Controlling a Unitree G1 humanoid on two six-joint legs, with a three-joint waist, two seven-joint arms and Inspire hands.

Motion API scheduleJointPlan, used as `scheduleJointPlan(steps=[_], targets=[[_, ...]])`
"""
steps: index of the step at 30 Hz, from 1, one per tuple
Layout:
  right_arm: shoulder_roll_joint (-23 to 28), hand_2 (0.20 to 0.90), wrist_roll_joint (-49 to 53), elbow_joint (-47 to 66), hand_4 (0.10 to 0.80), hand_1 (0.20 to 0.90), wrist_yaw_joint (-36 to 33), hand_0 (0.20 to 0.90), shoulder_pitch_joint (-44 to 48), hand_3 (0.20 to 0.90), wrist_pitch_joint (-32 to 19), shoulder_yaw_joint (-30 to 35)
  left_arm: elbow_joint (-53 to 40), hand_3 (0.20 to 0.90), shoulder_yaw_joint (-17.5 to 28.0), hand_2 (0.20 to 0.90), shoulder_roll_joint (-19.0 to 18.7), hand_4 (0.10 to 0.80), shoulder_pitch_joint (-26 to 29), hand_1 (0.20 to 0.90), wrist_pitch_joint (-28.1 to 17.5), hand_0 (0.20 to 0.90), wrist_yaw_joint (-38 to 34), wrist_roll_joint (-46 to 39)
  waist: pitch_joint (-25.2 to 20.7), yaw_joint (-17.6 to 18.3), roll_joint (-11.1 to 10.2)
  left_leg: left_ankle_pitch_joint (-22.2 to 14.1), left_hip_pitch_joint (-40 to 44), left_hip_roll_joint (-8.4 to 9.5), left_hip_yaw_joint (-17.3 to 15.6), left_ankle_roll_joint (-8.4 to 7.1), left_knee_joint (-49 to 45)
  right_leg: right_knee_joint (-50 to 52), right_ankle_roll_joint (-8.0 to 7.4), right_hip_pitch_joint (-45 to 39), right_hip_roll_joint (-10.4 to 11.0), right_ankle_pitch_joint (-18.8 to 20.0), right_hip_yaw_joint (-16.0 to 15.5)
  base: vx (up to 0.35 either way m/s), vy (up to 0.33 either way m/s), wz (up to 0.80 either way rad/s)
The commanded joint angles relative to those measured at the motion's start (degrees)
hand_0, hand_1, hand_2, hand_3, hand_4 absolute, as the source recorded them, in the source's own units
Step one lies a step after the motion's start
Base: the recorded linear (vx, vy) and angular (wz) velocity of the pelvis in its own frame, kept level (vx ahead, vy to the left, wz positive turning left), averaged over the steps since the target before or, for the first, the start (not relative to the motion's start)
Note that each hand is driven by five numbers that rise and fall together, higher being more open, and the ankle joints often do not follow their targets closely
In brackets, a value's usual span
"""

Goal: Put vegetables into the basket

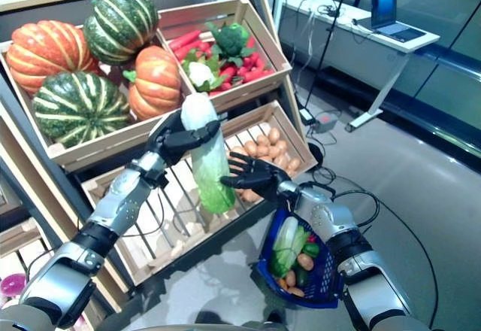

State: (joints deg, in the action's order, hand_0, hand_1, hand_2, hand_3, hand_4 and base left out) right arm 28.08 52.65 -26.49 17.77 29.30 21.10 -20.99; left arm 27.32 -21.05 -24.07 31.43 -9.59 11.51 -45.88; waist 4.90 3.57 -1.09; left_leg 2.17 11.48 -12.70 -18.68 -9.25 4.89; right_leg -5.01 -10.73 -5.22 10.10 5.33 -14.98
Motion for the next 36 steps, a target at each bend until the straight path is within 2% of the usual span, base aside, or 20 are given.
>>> scheduleJointPlan(steps=[1, 14, 21, 25, 31, 36], targets=[[-3.56, 0.9, 4.04, 2.98, 0.8, 0.9, 3.46, 0.9, 10.38, 0.9, -3.43, 0.4, -6.73, 0.3, -0.02, 0.3, 2.6, 0.4, 4.88, 0.3, -2.63, 0.3, 1.93, -1.77, -5.0, -0.91, -1.2, -1.06, -3.37, 2.75, 3.01, 2.09, -0.09, 0.57, 2.19, -2.02, -0.75, -2.97, -1.05, 0.007, 0.0, 0.05], [-6.06, 0.9, 2.12, 1.39, 0.8, 0.9, 2.77, 0.9, 11.02, 0.9, -0.93, -3.01, -13.09, 0.3, -3.04, 0.3, 6.8, 0.4, 3.39, 0.3, -0.22, 0.3, 2.06, -5.57, -4.77, -1.51, -1.46, -1.32, -2.98, 3.29, 3.94, 2.39, 0.11, 0.34, 1.96, -2.55, -0.3, -2.66, -0.45, 0.022, 0.009, 0.04], [-8.76, 0.9, 9.02, -2.63, 0.8, 0.9, 4.52, 0.9, 12.04, 0.9, 2.41, -4.41, -15.41, 0.3, -5.0, 0.3, 9.07, 0.4, 3.43, 0.3, 0.4, 0.3, 4.61, -8.19, -5.12, -2.27, -1.58, -1.6, -2.84, 3.43, 4.48, 2.48, 0.11, 0.03, 1.81, -3.07, 0.02, -2.5, -0.54, 0.025, 0.015, 0.04], [-11.27, 0.9, 16.21, -4.13, 0.8, 0.9, 9.17, 0.9, 12.19, 0.9, 4.56, -3.31, -15.78, 0.3, -5.68, 0.3, 10.09, 0.4, 3.08, 0.3, 2.45, 0.3, 9.17, -12.21, -5.32, -2.75, -1.47, -1.79, -2.93, 3.5, 4.99, 2.54, 0.11, 0.04, 1.82, -3.13, 0.1, -2.48, -0.63, 0.014, 0.019, 0.06], [-12.14, 0.9, 16.56, -8.41, 0.8, 0.9, 13.98, 0.9, 12.96, 0.9, 5.6, -1.87, -15.36, 0.3, -6.66, 0.3, 11.28, 0.4, 2.37, 0.3, 5.85, 0.3, 14.87, -16.71, -5.98, -3.31, -1.3, -2.11, -2.96, 3.55, 5.67, 2.52, 0.11, 0.01, 1.69, -3.27, 0.34, -2.51, -0.69, 0.019, 0.022, 0.11], [-12.39, 0.9, 21.37, -10.75, 0.8, 0.9, 23.16, 0.9, 15.01, 0.9, 7.05, -0.71, -15.05, 0.3, -6.82, 0.3, 12.83, 0.4, 1.82, 0.3, 9.19, 0.3, 20.31, -23.17, -6.33, -3.77, -1.29, -2.25, -3.04, 3.53, 6.02, 2.51, 0.11, 0.01, 1.66, -3.31, 0.44, -2.49, -0.75, 0.006, 0.009, 0.05]])
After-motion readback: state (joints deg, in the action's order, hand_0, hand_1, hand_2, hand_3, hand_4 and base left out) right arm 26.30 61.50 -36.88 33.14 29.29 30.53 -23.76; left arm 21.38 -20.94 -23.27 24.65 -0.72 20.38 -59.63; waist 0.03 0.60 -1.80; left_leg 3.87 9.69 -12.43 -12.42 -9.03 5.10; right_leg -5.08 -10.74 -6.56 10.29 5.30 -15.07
